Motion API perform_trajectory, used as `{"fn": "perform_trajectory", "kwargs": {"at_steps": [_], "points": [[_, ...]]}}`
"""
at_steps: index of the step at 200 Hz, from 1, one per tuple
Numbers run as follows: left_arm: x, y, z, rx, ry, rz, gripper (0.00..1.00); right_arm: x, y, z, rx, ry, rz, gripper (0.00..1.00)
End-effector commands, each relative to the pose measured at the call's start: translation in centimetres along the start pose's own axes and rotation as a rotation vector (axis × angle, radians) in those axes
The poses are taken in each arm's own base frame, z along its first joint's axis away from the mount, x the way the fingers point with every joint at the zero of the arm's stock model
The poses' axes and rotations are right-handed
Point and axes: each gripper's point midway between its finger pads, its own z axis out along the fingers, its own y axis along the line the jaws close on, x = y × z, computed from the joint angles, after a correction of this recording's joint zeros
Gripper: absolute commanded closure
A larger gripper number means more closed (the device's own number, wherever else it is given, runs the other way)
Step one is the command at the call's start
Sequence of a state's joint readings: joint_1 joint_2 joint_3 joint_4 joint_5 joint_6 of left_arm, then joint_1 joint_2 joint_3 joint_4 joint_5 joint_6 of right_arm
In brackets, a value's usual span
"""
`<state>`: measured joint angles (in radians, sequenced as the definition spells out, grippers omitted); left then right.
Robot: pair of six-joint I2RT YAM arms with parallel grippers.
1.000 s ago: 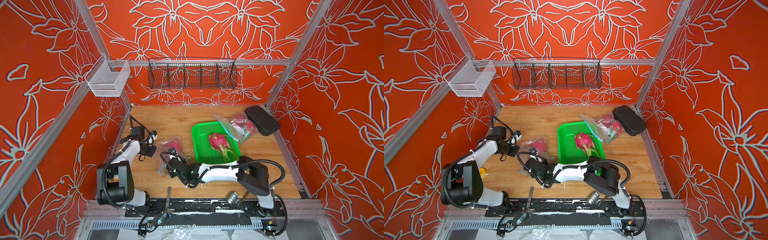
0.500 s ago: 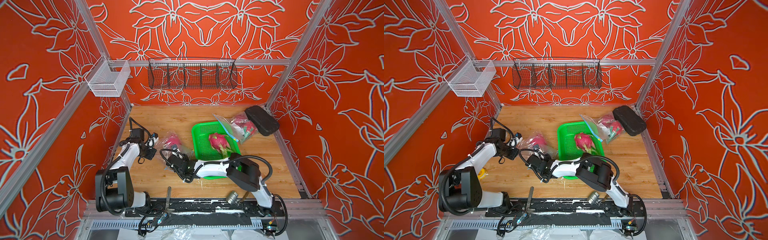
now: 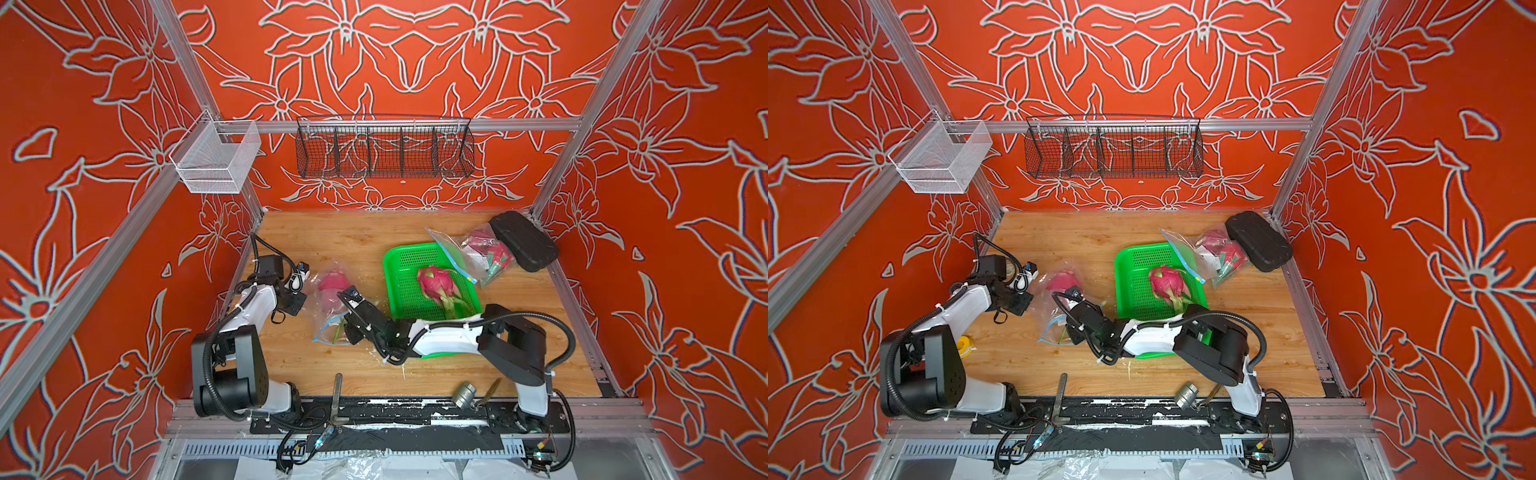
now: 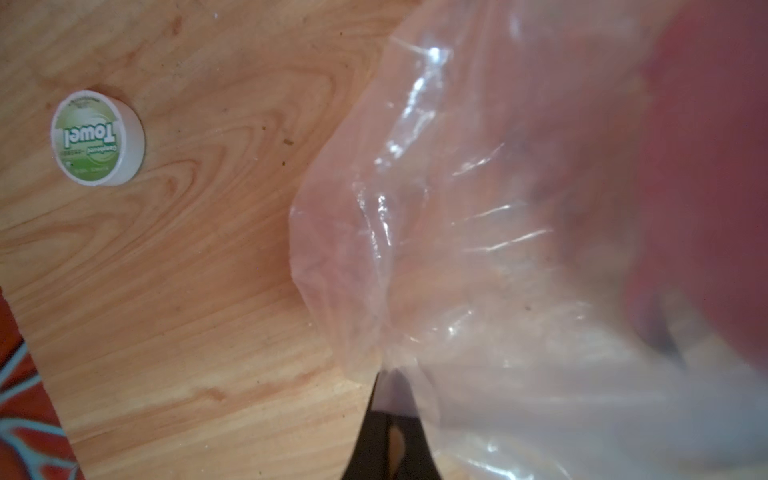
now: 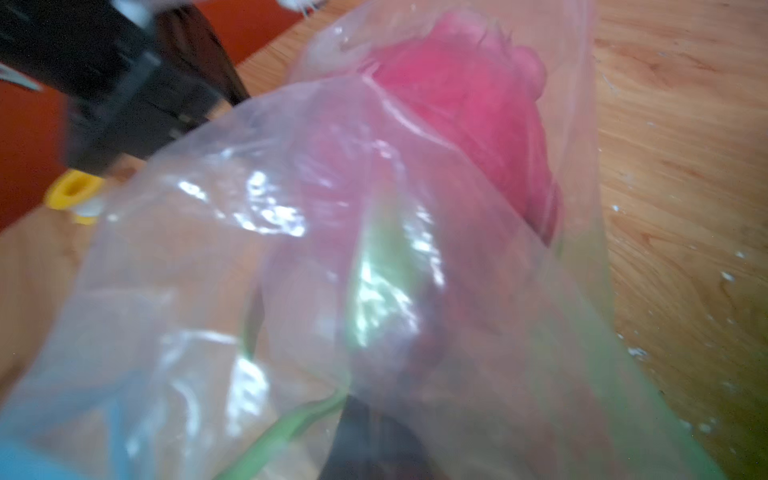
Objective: Open the zip-top bag and take out the dragon fruit
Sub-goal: Pick up the dragon fruit from the zipper food storage bag.
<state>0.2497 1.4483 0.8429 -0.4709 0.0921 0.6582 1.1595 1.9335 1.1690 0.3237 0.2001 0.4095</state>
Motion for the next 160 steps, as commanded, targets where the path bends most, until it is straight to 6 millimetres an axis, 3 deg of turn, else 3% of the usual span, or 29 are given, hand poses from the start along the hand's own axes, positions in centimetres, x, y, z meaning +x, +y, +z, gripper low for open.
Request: {"fn": "perform_trajectory", "kwargs": {"at_steps": [1,26,58,97,136,160], "points": [[-0.2,1.3,1.0,-0.055,-0.001,0.01,1.0,-2.9,2.4,-1.9,-0.214,-0.061,0.064,1.0],[-0.9,2.0,1.2,-0.077,-0.019,-0.01,1.0,-1.7,3.4,-2.8,-0.307,0.002,0.035,1.0],[-2.9,3.4,0.0,-0.12,-0.069,-0.034,1.0,2.0,2.3,-3.7,-0.28,0.163,-0.018,1.0],[-5.1,5.0,-1.0,-0.153,-0.106,-0.061,1.0,5.8,3.5,-6.4,-0.33,0.37,-0.146,1.0],[-5.8,5.6,1.1,-0.164,-0.068,-0.07,1.0,7.5,5.5,-8.6,-0.376,0.467,-0.284,1.0],[-6.2,7.0,2.9,-0.205,-0.032,-0.096,1.0,7.3,6.3,-9.8,-0.414,0.465,-0.312,1.0]]}}
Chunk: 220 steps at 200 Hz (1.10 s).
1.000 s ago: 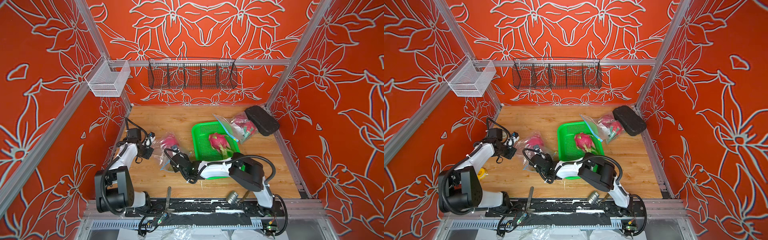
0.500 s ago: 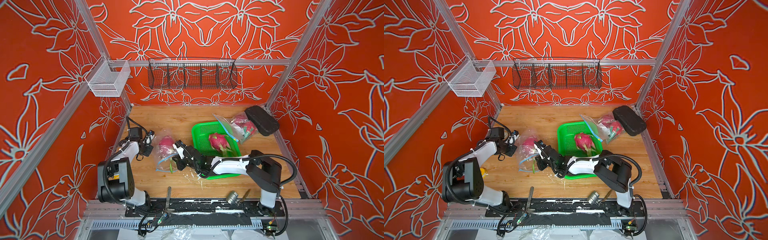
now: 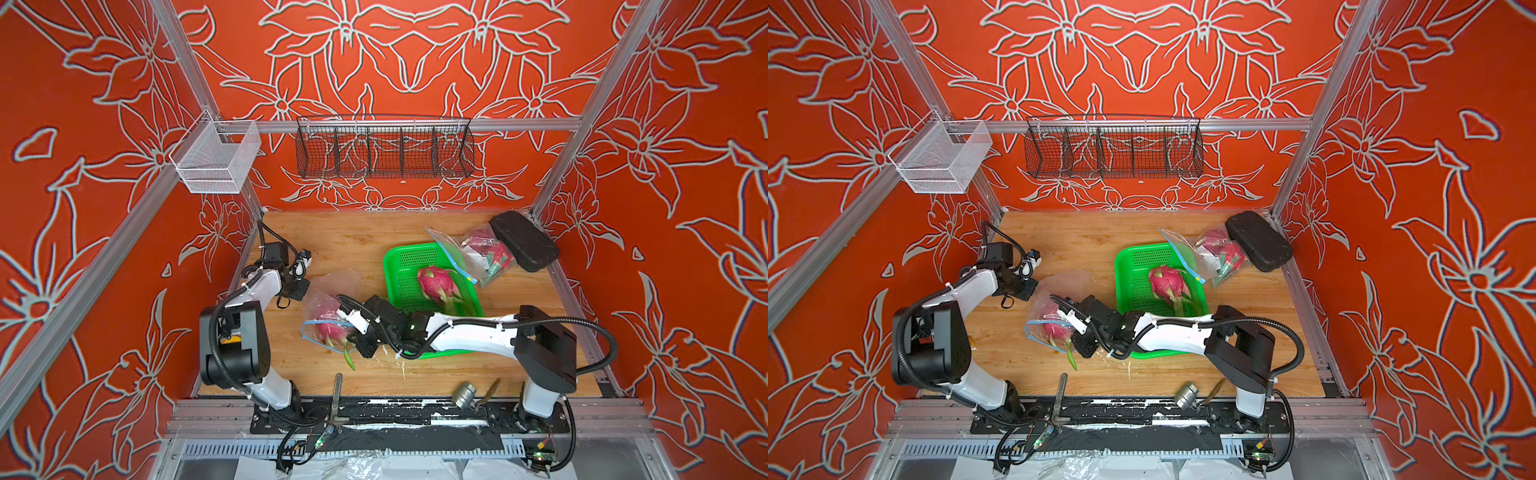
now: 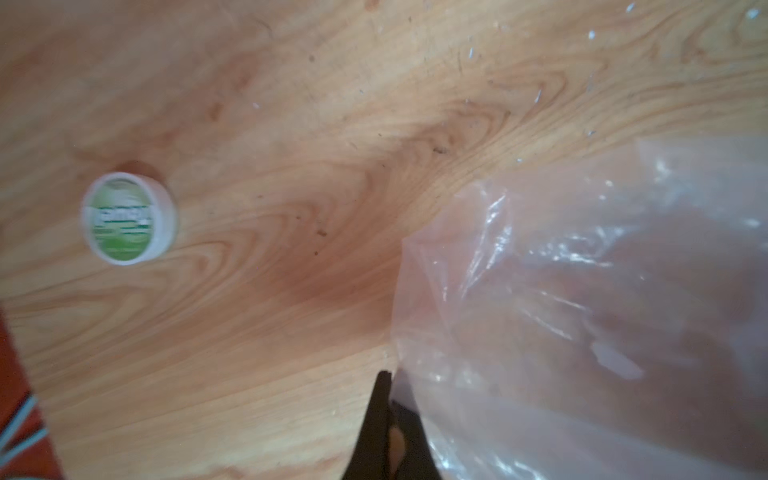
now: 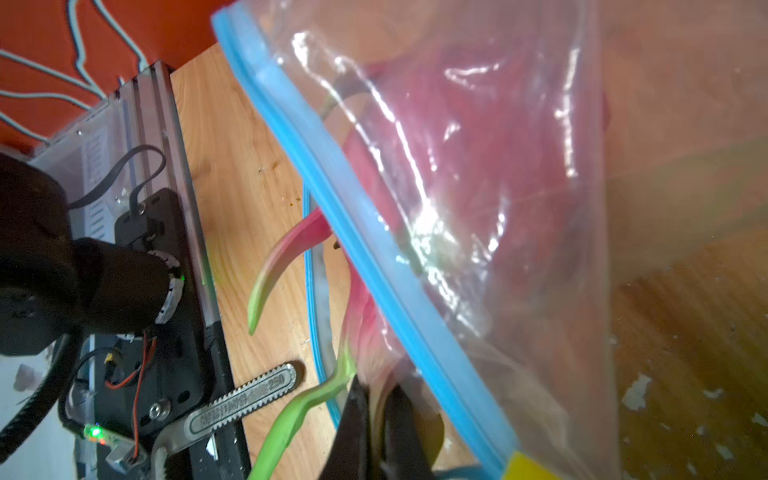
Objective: Open the zip-top bag and take out the dragon fruit
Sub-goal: Pick up the dragon fruit from the zipper food storage bag, then place the zipper food storage bag at the center of the board, then place the dragon fruit in the basket.
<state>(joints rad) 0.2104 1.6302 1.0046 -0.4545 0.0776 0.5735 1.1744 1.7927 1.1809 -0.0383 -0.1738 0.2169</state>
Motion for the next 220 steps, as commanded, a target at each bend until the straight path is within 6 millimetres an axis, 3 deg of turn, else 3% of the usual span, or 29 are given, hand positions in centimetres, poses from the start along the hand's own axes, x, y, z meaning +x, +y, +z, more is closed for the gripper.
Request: {"fn": "perform_trajectory", "kwargs": {"at_steps": [1,26,55,89,142,183,220], "points": [[-2.7,5.5,0.7,-0.209,-0.04,-0.048,1.0,3.5,3.5,-2.3,-0.114,0.149,-0.097,1.0],[-2.5,6.9,2.8,-0.259,0.008,-0.053,1.0,3.2,4.8,-3.5,-0.169,0.084,-0.136,1.0],[-2.0,8.2,4.8,-0.309,0.057,-0.048,1.0,1.0,6.7,-5.8,-0.263,-0.064,-0.186,1.0],[-1.6,8.0,5.6,-0.312,0.077,-0.026,1.0,-2.1,8.3,-9.1,-0.356,-0.286,-0.228,1.0],[-0.9,8.5,5.6,-0.353,0.087,0.01,1.0,-4.1,7.2,-13.4,-0.423,-0.49,-0.181,1.0],[-0.2,8.4,6.2,-0.36,0.098,0.024,1.0,-5.0,4.8,-16.2,-0.358,-0.619,-0.118,1.0],[-1.3,8.7,4.8,-0.353,0.066,-0.02,1.0,-5.4,-3.4,-18.3,0.026,-0.589,0.025,1.0]]}}
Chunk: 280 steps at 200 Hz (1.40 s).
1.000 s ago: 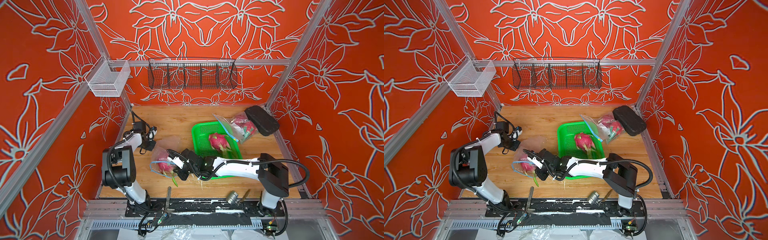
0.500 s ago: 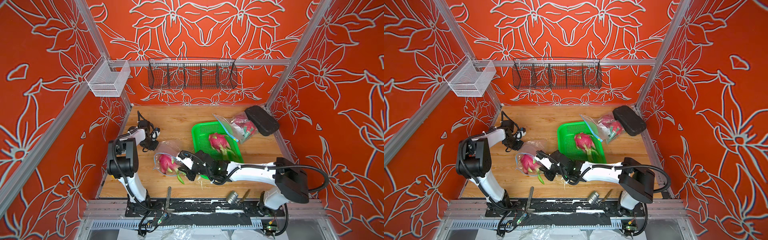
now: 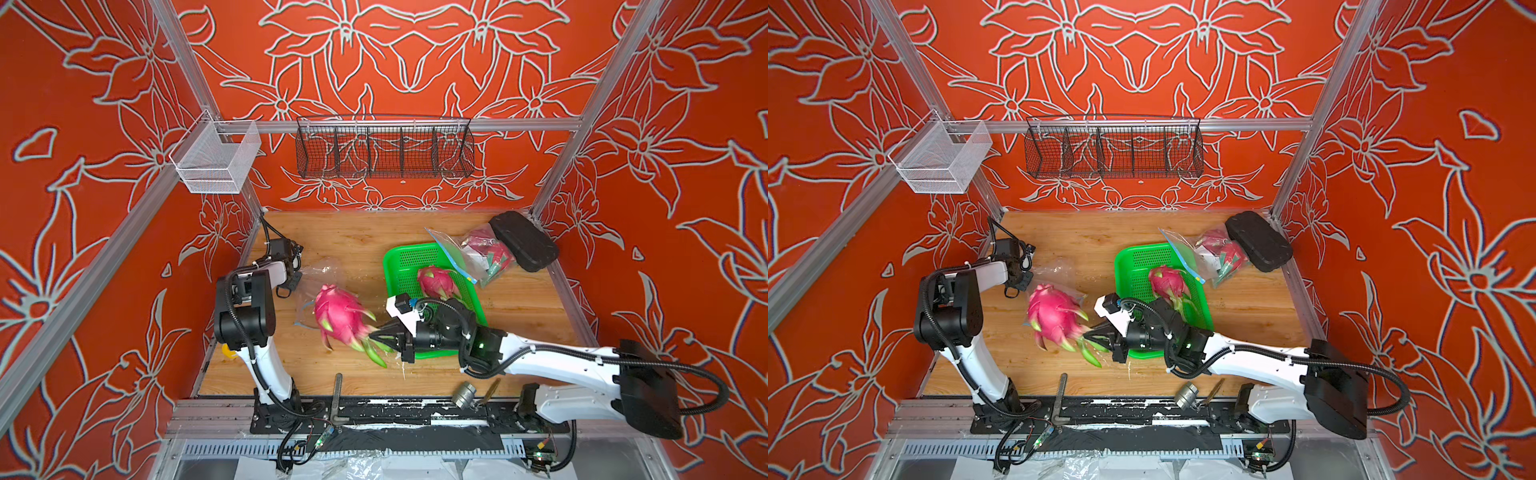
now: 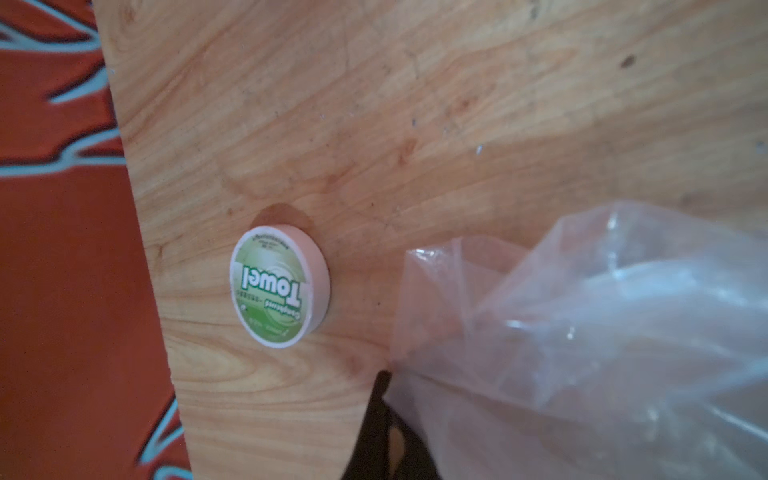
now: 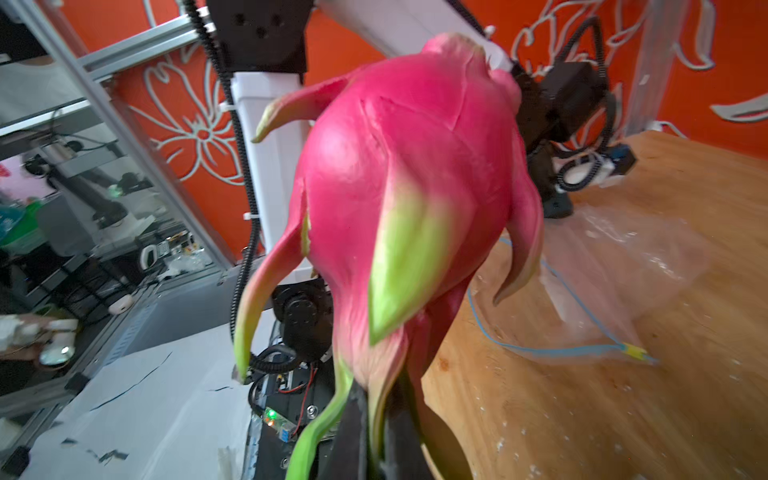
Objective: Open the zip-top bag and take out the dragon fruit
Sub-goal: Place the dragon fruit in the basket.
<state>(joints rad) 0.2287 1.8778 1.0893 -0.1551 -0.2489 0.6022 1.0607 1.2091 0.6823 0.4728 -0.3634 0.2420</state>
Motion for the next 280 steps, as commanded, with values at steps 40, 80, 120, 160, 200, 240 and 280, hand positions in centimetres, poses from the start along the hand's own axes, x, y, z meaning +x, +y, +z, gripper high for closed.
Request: {"fn": "perform_trajectory", "kwargs": {"at_steps": [40,80,120,160,200,240,280], "points": [[-4.7,2.6,-6.5,0.081,-0.105,-0.183,0.82,-0.4,-12.1,-8.1,0.629,0.079,0.07,1.0],[-8.0,4.1,-13.7,0.153,-0.184,-0.165,0.33,2.9,-16.1,-10.3,0.81,0.169,0.149,1.0],[-7.2,2.1,-19.8,0.221,-0.23,-0.078,0.16,5.0,-18.5,-9.2,0.869,0.214,0.196,1.0],[-3.4,-3.2,-21.9,0.325,-0.228,0.017,0.06,7.7,-21.3,-6.5,0.91,0.286,0.251,0.98],[-1.4,-5.4,-22.0,0.36,-0.263,0.038,0.07,9.2,-22.8,-1.7,0.838,0.334,0.312,0.92],[-1.1,-5.4,-20.5,0.33,-0.241,0.038,0.07,8.2,-24.5,2.4,0.791,0.33,0.293,0.91],[-0.9,-5.5,-18.8,0.317,-0.211,0.042,0.07,6.0,-24.8,3.5,0.795,0.352,0.256,0.53]]}}
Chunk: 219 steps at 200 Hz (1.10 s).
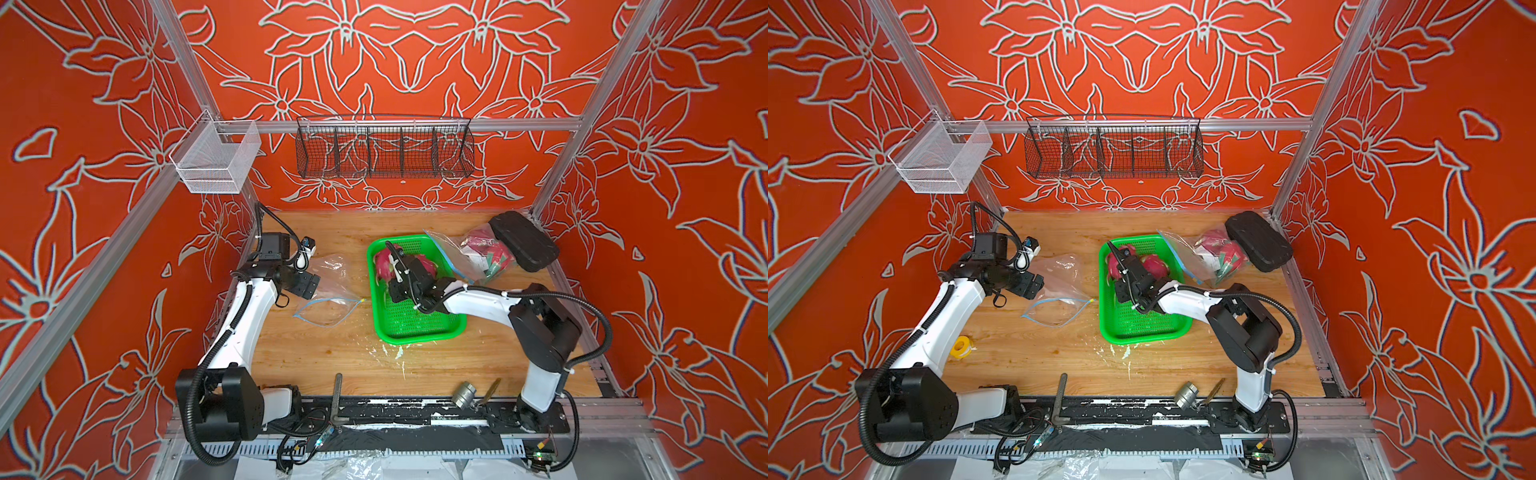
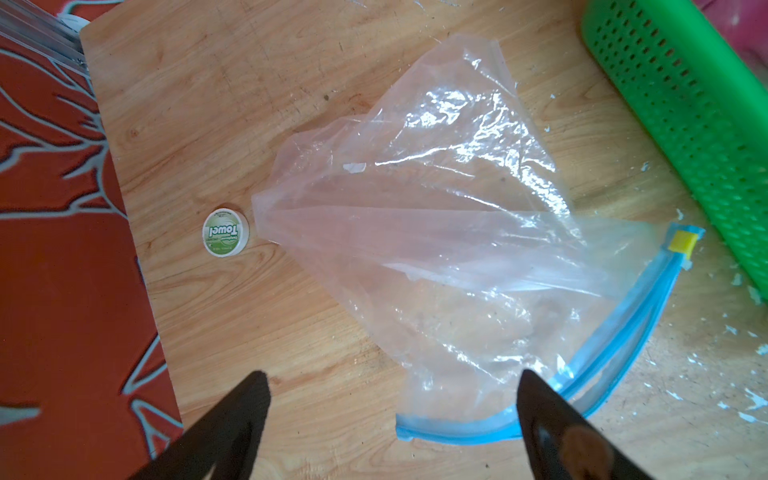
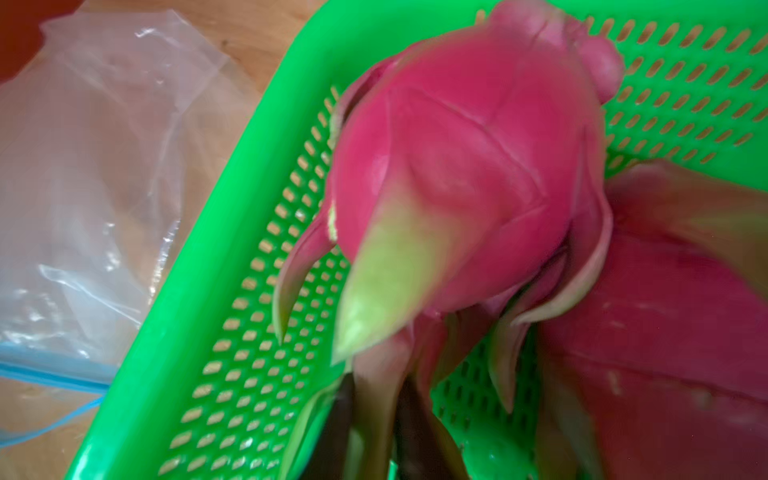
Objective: Open the zip-top bag and take out the dragon fruit
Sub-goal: Place the dragon fruit in the basket, then pick up the zipper food storage bag at the center of the board.
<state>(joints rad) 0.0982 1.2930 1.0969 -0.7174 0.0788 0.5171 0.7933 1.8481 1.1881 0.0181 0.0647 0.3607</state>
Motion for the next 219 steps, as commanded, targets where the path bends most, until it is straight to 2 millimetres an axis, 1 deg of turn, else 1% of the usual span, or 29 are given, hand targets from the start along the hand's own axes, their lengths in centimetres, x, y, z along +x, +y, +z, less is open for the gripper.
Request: {"fn": "perform_trajectory", "kwargs": {"at_steps": [1,12,18,21,23,25,27,47,55,64,75,90,108,115,122,135,149,163,184,197,219], "points": [[0.1,0.3,1.1,-0.01,0.016,0.016,0.07,-2.1,0.9,-1.2,-0.004,-0.018,-0.029,0.52],[0.2,0.4,1.3,-0.01,0.023,0.016,0.07,-3.0,0.3,-3.2,0.04,-0.041,-0.053,0.41],[0.1,0.4,1.4,-0.009,0.024,0.015,0.07,-3.7,-0.4,-4.7,0.078,-0.059,-0.064,0.37],[0.1,0.4,1.4,-0.008,0.024,0.015,0.07,-4.1,-0.7,-5.6,0.096,-0.07,-0.071,0.23],[0.1,0.4,1.4,-0.007,0.024,0.015,0.07,-4.2,-1.0,-6.0,0.109,-0.074,-0.077,0.1],[0.1,0.4,1.5,-0.007,0.024,0.016,0.07,-4.5,-1.2,-6.6,0.12,-0.081,-0.082,0.05],[0.1,0.3,1.5,-0.004,0.023,0.017,0.07,-4.7,-1.5,-7.2,0.137,-0.09,-0.09,0.03],[-0.1,0.3,1.4,0.001,0.018,0.017,0.06,-6.1,-4.7,-12.8,0.302,-0.119,-0.184,0.03],[-0.2,0.3,1.3,0.002,0.019,0.014,0.06,-6.3,-5.9,-15.0,0.365,-0.112,-0.239,0.03],[-0.3,0.4,1.2,0.002,0.019,0.014,0.06,-6.2,-7.8,-17.5,0.459,-0.1,-0.286,0.03],[-0.3,0.3,1.1,0.003,0.017,0.015,0.06,-5.9,-10.0,-20.3,0.571,-0.085,-0.353,0.03],[-0.3,0.4,1.1,-0.001,0.016,0.017,0.06,-4.8,-12.8,-23.6,0.715,-0.058,-0.448,0.03],[-0.2,0.4,1.1,0.0,0.019,0.017,0.05,-2.9,-15.7,-26.3,0.828,-0.004,-0.495,0.03],[-0.2,0.3,1.0,0.004,0.021,0.018,0.05,-1.9,-16.4,-26.7,0.824,0.026,-0.499,0.03],[-0.2,0.3,1.0,0.008,0.024,0.017,0.04,-1.0,-16.7,-26.6,0.792,0.057,-0.499,0.03],[-0.2,0.2,0.9,0.012,0.026,0.013,0.04,0.8,-16.7,-25.7,0.717,0.12,-0.508,0.03],[-0.2,0.1,0.8,0.015,0.026,0.009,0.04,2.4,-16.3,-24.5,0.667,0.207,-0.514,0.05],[-0.2,0.0,0.6,0.02,0.023,0.007,0.04,4.3,-17.1,-23.4,0.691,0.343,-0.543,0.06],[-0.3,0.0,0.1,0.013,0.012,0.009,0.04,5.6,-18.2,-22.3,0.746,0.495,-0.612,0.07],[-0.4,0.0,-0.2,0.012,0.008,0.011,0.04,6.0,-18.9,-21.5,0.768,0.555,-0.637,0.06],[-0.5,-0.1,-0.4,0.017,0.001,0.01,0.04,6.0,-19.3,-19.2,0.732,0.575,-0.65,0.06]]}}
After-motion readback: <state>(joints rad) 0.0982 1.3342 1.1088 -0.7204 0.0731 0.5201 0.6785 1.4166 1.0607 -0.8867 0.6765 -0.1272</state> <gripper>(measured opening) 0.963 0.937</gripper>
